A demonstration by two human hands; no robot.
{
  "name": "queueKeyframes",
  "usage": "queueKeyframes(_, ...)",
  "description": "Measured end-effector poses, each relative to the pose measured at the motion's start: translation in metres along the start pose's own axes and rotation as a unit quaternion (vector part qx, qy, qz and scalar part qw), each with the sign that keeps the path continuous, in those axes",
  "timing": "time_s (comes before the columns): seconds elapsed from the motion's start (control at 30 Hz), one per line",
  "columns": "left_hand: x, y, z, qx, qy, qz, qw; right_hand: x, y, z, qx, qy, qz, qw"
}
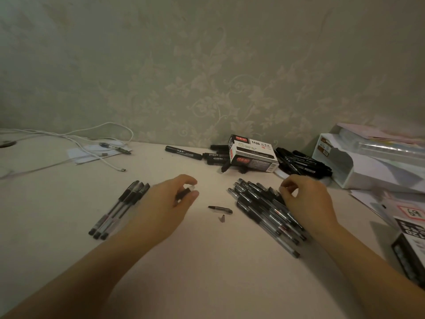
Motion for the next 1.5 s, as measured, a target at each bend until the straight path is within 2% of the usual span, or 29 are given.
queueKeyframes(0.13, 0.001, -0.026, 0.028, 0.095, -0.078, -0.052, 0.991, -0.019, 0.001, 0.045, 0.053, -0.095, 0.017, 0.994)
queueKeyframes(0.23, 0.000, -0.031, 0.042, 0.154, -0.126, -0.024, 0.980, -0.042, 0.008, 0.074, 0.071, -0.166, 0.025, 0.983)
queueKeyframes(0.33, -0.001, -0.027, 0.036, 0.167, -0.112, 0.002, 0.980, -0.062, 0.017, 0.091, 0.062, -0.219, 0.031, 0.973)
queueKeyframes(0.47, -0.005, -0.013, 0.027, 0.164, -0.092, 0.038, 0.981, -0.074, 0.025, 0.097, 0.078, -0.229, 0.048, 0.969)
queueKeyframes(0.77, -0.008, -0.006, 0.028, 0.181, -0.130, 0.093, 0.970, -0.079, 0.030, 0.101, 0.085, -0.223, 0.081, 0.968)
queueKeyframes(0.87, -0.007, -0.004, 0.025, 0.179, -0.123, 0.094, 0.972, -0.076, 0.027, 0.100, 0.119, -0.200, 0.084, 0.969)
queueKeyframes(0.97, -0.003, -0.006, 0.013, 0.051, -0.095, 0.049, 0.993, -0.070, 0.027, 0.093, 0.221, -0.124, 0.123, 0.959)
queueKeyframes(1.03, -0.001, -0.002, 0.001, -0.086, -0.080, 0.026, 0.993, -0.069, 0.035, 0.089, 0.318, -0.037, 0.192, 0.928)
queueKeyframes(1.1, -0.003, 0.009, -0.010, -0.201, -0.073, 0.037, 0.976, -0.073, 0.045, 0.089, 0.404, 0.037, 0.262, 0.876)
queueKeyframes(1.17, -0.007, 0.022, -0.017, -0.251, -0.059, 0.065, 0.964, -0.079, 0.055, 0.091, 0.460, 0.085, 0.321, 0.824)
queueKeyframes(1.23, -0.010, 0.030, -0.020, -0.264, -0.051, 0.084, 0.960, -0.083, 0.058, 0.092, 0.472, 0.094, 0.341, 0.807)
queueKeyframes(1.37, -0.009, 0.029, -0.020, -0.240, -0.032, 0.087, 0.966, -0.075, 0.055, 0.083, 0.455, 0.111, 0.288, 0.835)
queueKeyframes(1.5, -0.010, 0.031, -0.019, -0.187, -0.024, 0.114, 0.976, -0.058, 0.042, 0.062, 0.519, 0.190, 0.192, 0.811)
Point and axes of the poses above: each hand's wrist, its own x-axis towards the middle knuckle, its own y-axis out of the palm, z = x × y, the point moved 8 cm from there along x, towards the middle knuckle, and after that the axes turned 8 degrees about y, right-handed, at the moved point
